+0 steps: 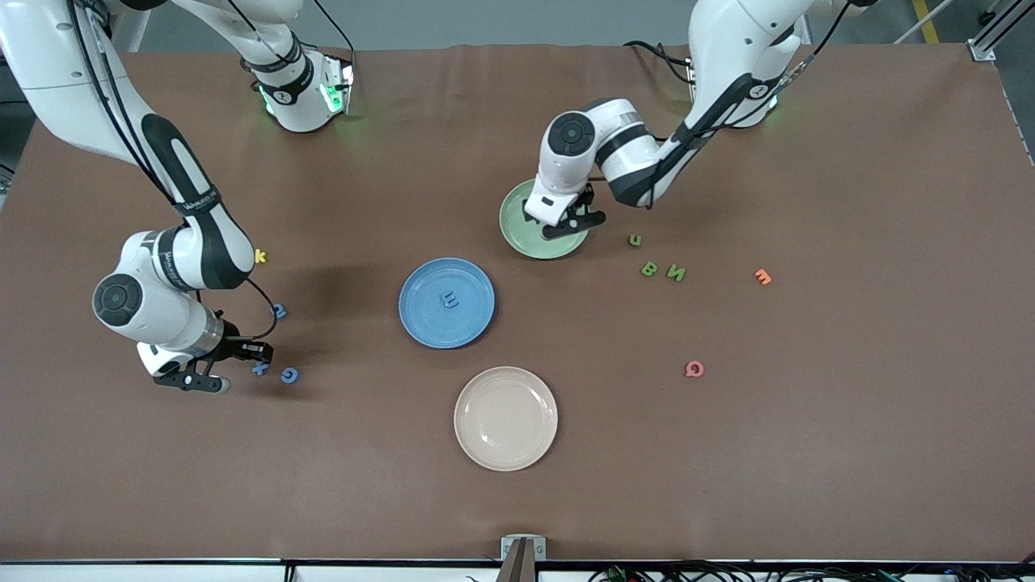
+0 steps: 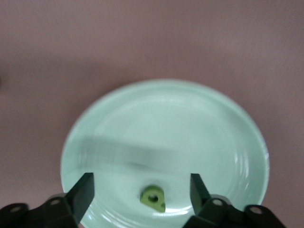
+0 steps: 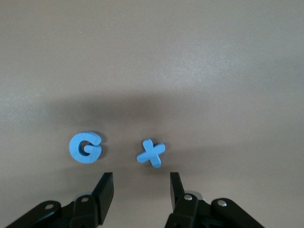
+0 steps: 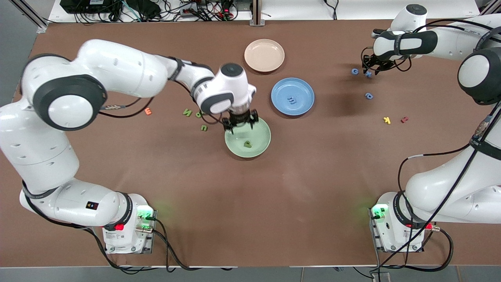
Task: Sort letters by color into matching plates
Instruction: 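Open the left gripper over green plate while the right gripper grasps blue x, then grasp green N with the left gripper while the right gripper places x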
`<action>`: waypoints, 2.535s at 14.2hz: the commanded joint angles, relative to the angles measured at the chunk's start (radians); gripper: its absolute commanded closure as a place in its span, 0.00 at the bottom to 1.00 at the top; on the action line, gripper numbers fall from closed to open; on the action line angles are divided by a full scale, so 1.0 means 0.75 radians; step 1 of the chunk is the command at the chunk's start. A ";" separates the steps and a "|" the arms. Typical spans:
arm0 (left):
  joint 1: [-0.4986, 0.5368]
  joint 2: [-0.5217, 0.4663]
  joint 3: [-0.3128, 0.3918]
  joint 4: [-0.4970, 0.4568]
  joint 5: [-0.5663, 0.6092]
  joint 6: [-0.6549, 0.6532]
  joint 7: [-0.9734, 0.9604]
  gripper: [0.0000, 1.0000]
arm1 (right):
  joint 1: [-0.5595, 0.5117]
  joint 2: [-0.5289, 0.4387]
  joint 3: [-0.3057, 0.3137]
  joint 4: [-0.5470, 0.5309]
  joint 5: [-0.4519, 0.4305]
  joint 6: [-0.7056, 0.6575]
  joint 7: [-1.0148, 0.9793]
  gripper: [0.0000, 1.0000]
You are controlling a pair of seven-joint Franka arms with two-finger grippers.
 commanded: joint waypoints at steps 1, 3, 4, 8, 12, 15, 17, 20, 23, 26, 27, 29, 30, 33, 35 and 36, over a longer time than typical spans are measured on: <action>0.127 -0.153 -0.014 -0.027 0.000 -0.027 0.164 0.01 | -0.023 0.052 0.022 0.067 -0.047 -0.004 -0.012 0.43; 0.199 -0.205 -0.014 -0.051 -0.003 -0.076 0.334 0.01 | -0.027 0.073 0.022 0.091 -0.097 -0.004 -0.012 0.43; 0.242 -0.227 -0.014 -0.074 -0.003 -0.079 0.414 0.02 | -0.029 0.083 0.022 0.091 -0.105 -0.002 -0.012 0.43; 0.422 -0.303 -0.014 -0.156 0.001 -0.070 0.653 0.02 | -0.037 0.112 0.022 0.077 -0.105 0.056 -0.012 0.43; 0.545 -0.325 -0.014 -0.233 0.014 -0.005 0.844 0.02 | -0.035 0.118 0.022 0.075 -0.103 0.056 -0.010 0.44; 0.618 -0.342 -0.014 -0.354 0.026 0.162 0.972 0.02 | -0.035 0.124 0.022 0.073 -0.105 0.054 -0.012 0.72; 0.649 -0.342 -0.014 -0.397 0.046 0.208 1.068 0.02 | -0.037 0.124 0.022 0.053 -0.117 0.076 -0.014 0.85; 0.672 -0.334 -0.014 -0.434 0.051 0.228 1.141 0.02 | -0.041 0.118 0.022 0.048 -0.142 0.090 -0.010 1.00; 0.672 -0.307 -0.012 -0.446 0.051 0.251 1.143 0.04 | -0.025 0.098 0.038 0.063 -0.130 0.011 0.024 1.00; 0.680 -0.270 -0.010 -0.461 0.103 0.306 1.143 0.06 | 0.002 -0.005 0.134 0.077 -0.125 -0.179 0.285 1.00; 0.704 -0.254 -0.010 -0.463 0.130 0.306 1.143 0.08 | 0.000 -0.023 0.207 0.073 -0.123 -0.202 0.406 1.00; 0.723 -0.228 -0.010 -0.463 0.179 0.306 1.141 0.13 | 0.008 -0.029 0.357 0.071 -0.123 -0.214 0.702 1.00; 0.723 -0.213 -0.010 -0.461 0.181 0.306 1.139 0.17 | 0.036 -0.027 0.412 0.075 -0.125 -0.208 0.837 1.00; 0.725 -0.181 -0.010 -0.453 0.206 0.322 1.136 0.24 | 0.220 -0.023 0.421 0.081 -0.127 -0.172 1.150 1.00; 0.723 -0.158 -0.008 -0.448 0.208 0.347 1.134 0.30 | 0.314 -0.019 0.419 0.081 -0.129 -0.123 1.300 1.00; 0.723 -0.156 -0.008 -0.448 0.210 0.351 1.134 0.31 | 0.353 -0.011 0.415 0.081 -0.140 -0.098 1.366 1.00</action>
